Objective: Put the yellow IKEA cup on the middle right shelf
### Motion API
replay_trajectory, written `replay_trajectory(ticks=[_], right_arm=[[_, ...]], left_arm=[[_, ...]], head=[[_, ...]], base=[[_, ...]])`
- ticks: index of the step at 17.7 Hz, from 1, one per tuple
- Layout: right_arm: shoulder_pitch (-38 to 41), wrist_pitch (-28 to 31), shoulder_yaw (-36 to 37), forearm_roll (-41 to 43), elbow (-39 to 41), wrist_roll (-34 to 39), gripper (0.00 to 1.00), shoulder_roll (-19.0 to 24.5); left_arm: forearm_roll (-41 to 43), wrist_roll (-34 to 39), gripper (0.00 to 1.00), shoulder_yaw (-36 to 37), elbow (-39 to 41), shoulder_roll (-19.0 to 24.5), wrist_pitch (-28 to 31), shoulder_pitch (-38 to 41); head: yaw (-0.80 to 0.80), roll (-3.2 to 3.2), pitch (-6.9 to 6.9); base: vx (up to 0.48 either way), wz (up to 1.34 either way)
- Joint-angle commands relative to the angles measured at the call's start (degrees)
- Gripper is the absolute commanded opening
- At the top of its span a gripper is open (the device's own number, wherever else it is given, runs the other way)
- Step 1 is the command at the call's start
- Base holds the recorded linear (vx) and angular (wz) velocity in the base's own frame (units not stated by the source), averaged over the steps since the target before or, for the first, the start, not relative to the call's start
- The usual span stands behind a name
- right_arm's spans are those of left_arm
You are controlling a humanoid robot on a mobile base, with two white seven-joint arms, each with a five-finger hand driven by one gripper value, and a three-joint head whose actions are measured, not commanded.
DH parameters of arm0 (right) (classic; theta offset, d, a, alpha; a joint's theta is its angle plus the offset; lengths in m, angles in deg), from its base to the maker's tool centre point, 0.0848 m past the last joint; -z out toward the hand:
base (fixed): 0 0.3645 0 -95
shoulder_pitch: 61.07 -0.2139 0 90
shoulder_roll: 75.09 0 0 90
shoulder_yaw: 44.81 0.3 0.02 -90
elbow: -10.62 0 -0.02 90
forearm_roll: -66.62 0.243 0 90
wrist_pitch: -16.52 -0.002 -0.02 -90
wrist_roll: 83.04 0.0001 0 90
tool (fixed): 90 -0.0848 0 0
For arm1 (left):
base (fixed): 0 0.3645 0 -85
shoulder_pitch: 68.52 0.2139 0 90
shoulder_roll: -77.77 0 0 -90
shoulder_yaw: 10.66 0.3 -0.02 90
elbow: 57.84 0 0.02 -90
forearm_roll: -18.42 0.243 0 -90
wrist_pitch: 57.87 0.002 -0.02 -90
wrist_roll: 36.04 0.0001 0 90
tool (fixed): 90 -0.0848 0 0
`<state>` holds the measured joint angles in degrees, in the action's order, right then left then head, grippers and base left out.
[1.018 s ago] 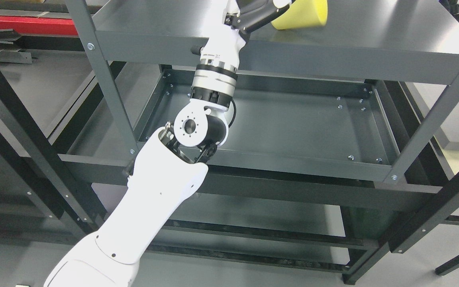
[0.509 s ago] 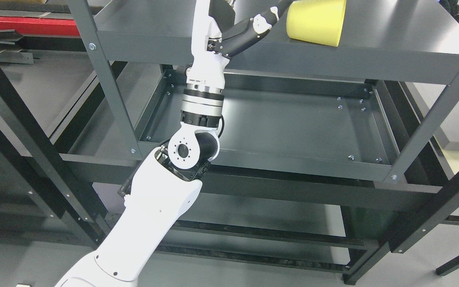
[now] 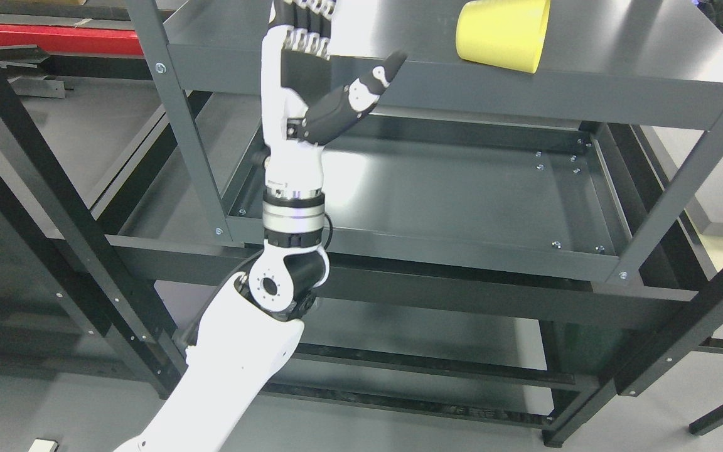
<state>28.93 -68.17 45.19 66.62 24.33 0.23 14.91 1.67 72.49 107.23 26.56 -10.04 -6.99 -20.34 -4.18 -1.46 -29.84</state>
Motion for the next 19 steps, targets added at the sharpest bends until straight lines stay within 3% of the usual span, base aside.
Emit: replay_trajectory(ticks=[1,5,8,15,19], right_arm=[[0.80,0.05,-0.97,1.41,0.00,0.05,0.99,-1.00],[0.80,0.05,-0.97,1.41,0.00,0.05,0.99,-1.00],[0.80,0.05,-0.97,1.41,0.00,0.05,0.99,-1.00],[0.80,0.05,-0.97,1.41,0.00,0.05,0.99,-1.00],[0.80,0.05,-0.97,1.41,0.00,0.05,0.99,-1.00]], left_arm=[[0.31,-0.33,0.99,0.40,-0.29,3.71,-3.50,10.59],[1.46,-0.51,0.99,0.94,-1.69,3.53,-4.39,18.16],[1.55,-0.51,0.99,-2.39,-8.09,2.92,-3.25,21.15],[1.46,-2.52,0.99,-10.49,-9.26,2.65,17.21,31.26],[1.46,-4.10,0.98,-10.58,-8.47,3.96,19.07,34.43]], head=[[0.00,0.00,0.00],[0.00,0.00,0.00],[0.00,0.00,0.00],[0.00,0.00,0.01],[0.00,0.00,0.01]], base=[[-0.056,-0.02],[-0.083,-0.16],[-0.121,-0.16],[-0.135,0.06],[-0.115,0.21]])
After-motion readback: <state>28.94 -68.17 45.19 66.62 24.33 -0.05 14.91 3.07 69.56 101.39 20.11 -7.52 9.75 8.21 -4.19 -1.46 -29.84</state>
